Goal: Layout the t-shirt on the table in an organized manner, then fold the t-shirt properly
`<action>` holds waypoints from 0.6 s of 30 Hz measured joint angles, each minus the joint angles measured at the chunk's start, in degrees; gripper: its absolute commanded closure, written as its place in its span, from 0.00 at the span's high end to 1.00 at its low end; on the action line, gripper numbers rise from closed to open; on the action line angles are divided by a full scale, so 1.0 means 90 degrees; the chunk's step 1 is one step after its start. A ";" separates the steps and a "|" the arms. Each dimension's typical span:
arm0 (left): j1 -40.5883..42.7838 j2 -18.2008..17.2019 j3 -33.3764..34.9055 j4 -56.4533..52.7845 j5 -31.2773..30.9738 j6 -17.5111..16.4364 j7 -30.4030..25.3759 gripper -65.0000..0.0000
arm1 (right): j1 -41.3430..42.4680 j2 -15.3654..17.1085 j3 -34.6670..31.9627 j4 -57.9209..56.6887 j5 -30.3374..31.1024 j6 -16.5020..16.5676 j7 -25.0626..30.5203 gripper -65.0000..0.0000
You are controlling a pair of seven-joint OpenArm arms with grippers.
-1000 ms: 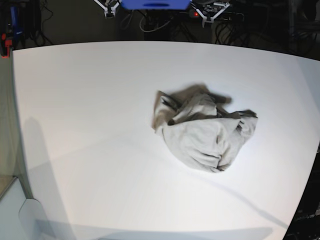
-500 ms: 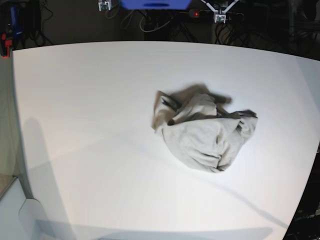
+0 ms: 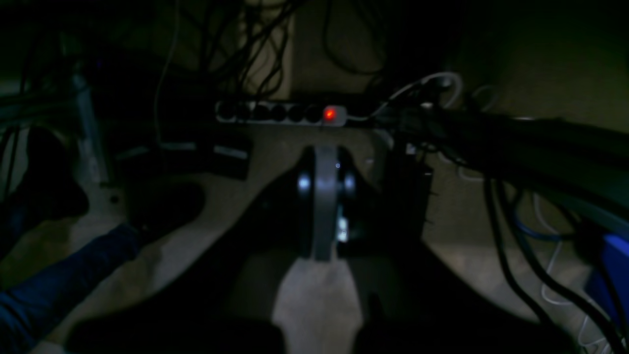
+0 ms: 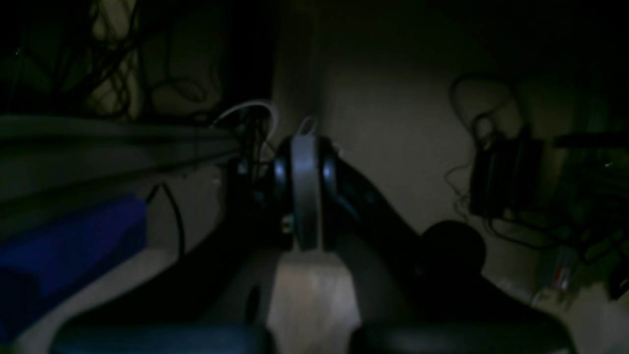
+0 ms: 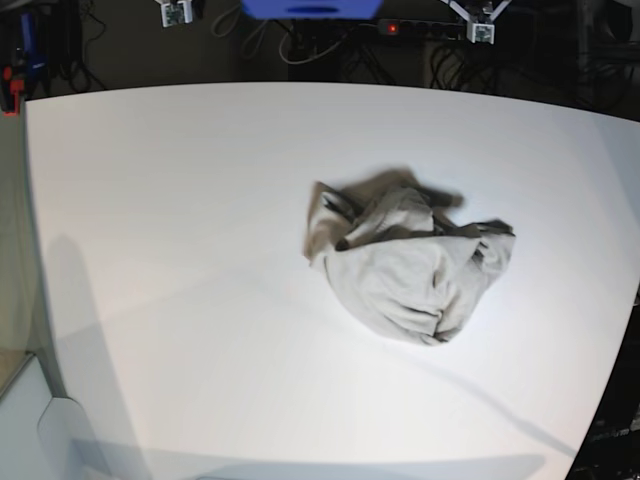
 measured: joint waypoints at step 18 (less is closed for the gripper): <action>0.1775 0.0185 -0.1241 0.3585 0.0012 -0.0005 0.0075 0.00 | -0.0481 0.0189 -0.0379 0.2759 0.0036 0.0002 -0.0051 0.01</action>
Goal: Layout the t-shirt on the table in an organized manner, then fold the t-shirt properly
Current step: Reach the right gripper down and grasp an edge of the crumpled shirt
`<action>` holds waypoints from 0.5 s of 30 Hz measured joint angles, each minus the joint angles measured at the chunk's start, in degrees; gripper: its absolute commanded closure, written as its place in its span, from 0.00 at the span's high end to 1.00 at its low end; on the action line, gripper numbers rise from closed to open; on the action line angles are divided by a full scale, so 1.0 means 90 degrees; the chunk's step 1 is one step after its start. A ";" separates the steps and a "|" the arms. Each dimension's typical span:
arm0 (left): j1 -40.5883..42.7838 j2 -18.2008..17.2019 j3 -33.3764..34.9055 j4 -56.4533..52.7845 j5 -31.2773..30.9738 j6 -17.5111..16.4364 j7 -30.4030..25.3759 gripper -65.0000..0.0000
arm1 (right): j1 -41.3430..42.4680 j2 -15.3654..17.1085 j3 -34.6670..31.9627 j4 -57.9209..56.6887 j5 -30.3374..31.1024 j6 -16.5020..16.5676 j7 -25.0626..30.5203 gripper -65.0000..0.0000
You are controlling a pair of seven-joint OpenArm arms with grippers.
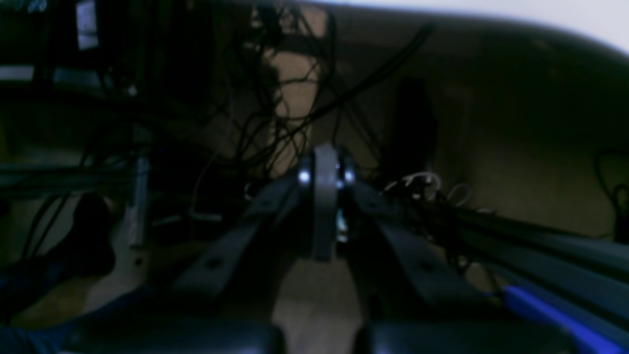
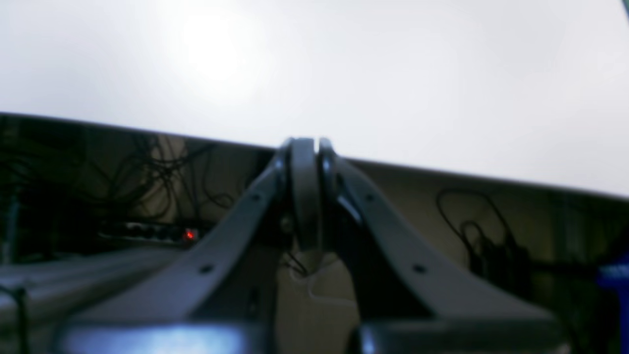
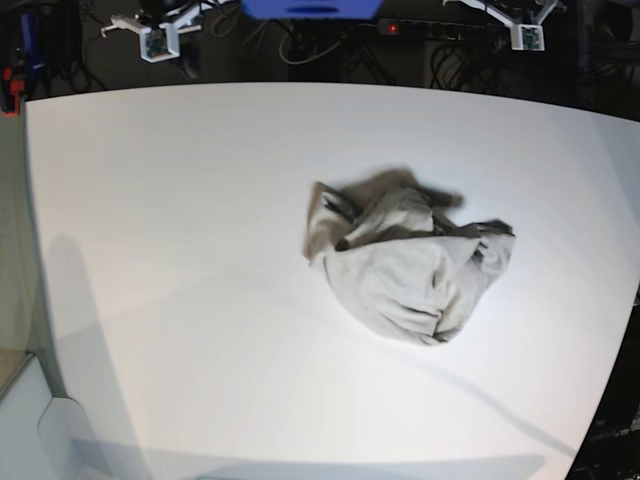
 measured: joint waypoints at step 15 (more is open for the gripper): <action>-0.0032 0.0029 -0.0095 0.1156 -0.0017 0.0005 -0.0007 0.01 | 0.1936 0.0109 -0.2200 0.0029 -0.0005 0.0000 -0.1661 0.02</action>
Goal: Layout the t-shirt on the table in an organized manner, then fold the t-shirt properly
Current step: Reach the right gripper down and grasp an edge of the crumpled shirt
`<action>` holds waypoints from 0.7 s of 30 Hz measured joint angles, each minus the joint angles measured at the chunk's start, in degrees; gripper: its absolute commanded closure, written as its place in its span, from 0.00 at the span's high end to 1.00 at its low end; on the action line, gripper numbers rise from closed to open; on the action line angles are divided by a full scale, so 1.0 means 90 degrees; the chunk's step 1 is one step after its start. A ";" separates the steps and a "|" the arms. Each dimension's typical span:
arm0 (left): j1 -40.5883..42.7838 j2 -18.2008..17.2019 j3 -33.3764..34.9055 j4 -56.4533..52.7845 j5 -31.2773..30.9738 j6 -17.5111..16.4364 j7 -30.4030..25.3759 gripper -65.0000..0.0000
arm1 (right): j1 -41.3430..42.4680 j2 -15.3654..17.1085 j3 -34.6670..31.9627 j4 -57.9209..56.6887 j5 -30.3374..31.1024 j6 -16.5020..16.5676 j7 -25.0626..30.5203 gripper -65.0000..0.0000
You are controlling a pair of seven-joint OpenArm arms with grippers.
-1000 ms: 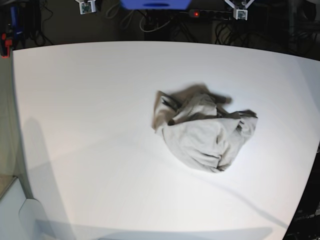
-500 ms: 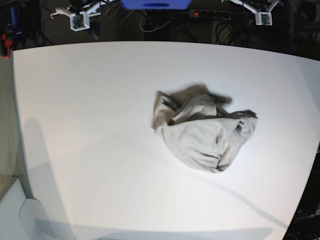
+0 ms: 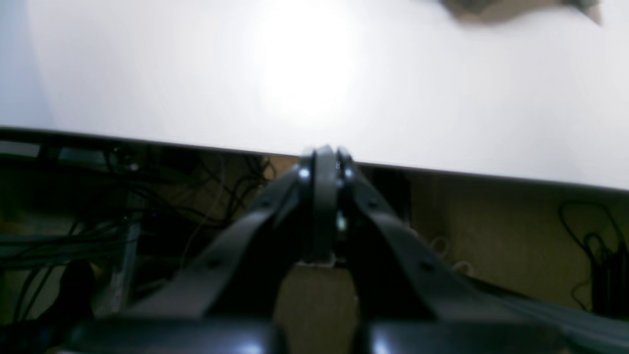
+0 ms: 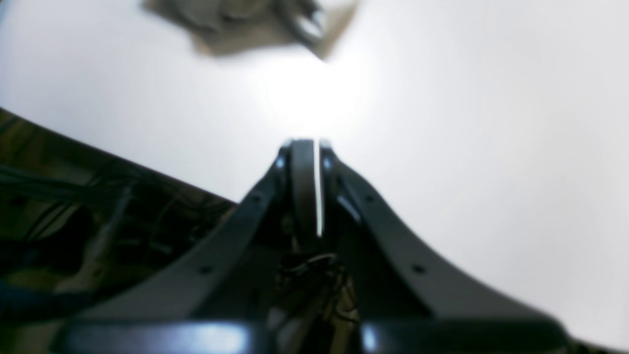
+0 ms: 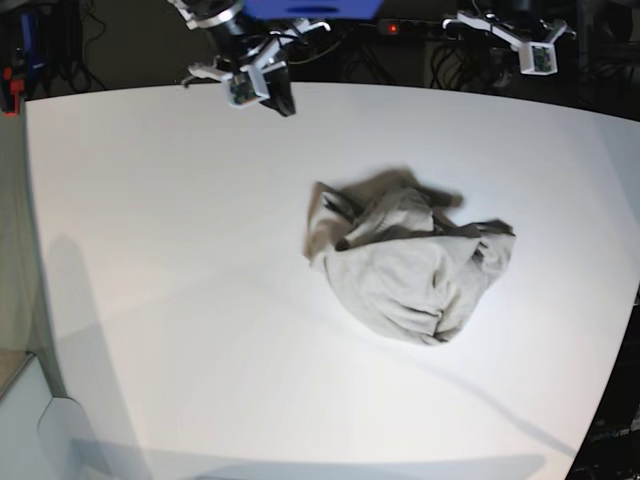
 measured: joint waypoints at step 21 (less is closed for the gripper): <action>-0.0658 -0.0053 -0.0777 -0.0010 -0.1277 0.0010 -0.0015 0.31 | 0.2997 -0.0491 -0.1163 0.0000 -0.0022 0.0012 -0.2123 0.34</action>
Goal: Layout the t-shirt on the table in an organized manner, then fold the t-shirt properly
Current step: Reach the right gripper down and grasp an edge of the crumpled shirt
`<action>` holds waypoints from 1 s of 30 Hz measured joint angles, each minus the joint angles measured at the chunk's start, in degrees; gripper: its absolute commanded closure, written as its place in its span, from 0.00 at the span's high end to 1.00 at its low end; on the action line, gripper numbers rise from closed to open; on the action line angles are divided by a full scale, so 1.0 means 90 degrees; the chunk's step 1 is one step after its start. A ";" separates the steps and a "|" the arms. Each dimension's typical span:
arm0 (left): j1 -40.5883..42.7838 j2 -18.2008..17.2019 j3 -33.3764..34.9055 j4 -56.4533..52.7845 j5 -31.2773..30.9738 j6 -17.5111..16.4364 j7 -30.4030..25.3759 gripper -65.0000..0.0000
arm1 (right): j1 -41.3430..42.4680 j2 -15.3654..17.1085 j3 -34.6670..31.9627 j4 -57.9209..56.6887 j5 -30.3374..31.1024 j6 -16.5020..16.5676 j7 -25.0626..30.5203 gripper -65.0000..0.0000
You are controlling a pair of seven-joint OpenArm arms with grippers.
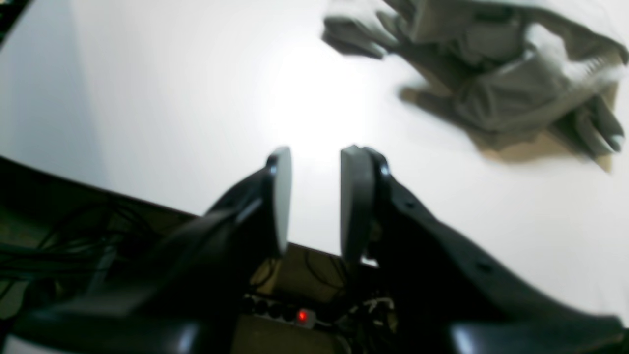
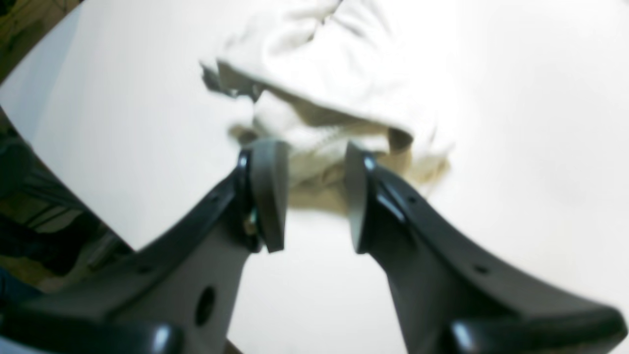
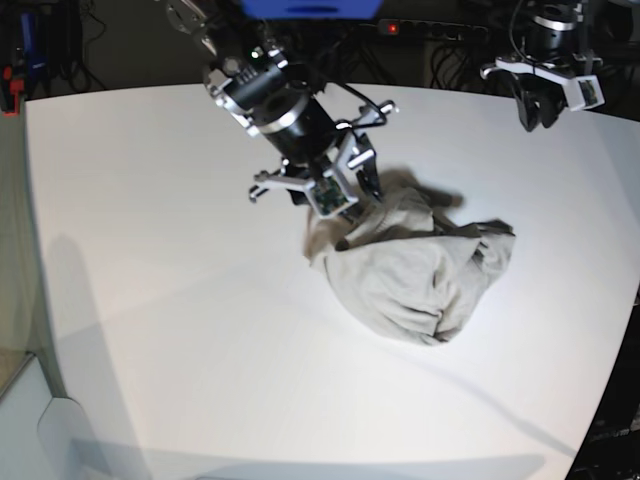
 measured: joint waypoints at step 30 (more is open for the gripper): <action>-0.0301 0.0053 0.0010 0.0002 -0.0005 0.0005 0.0034 0.45 | 0.1734 -0.0257 0.0029 -0.2557 0.0017 0.0588 0.0163 0.43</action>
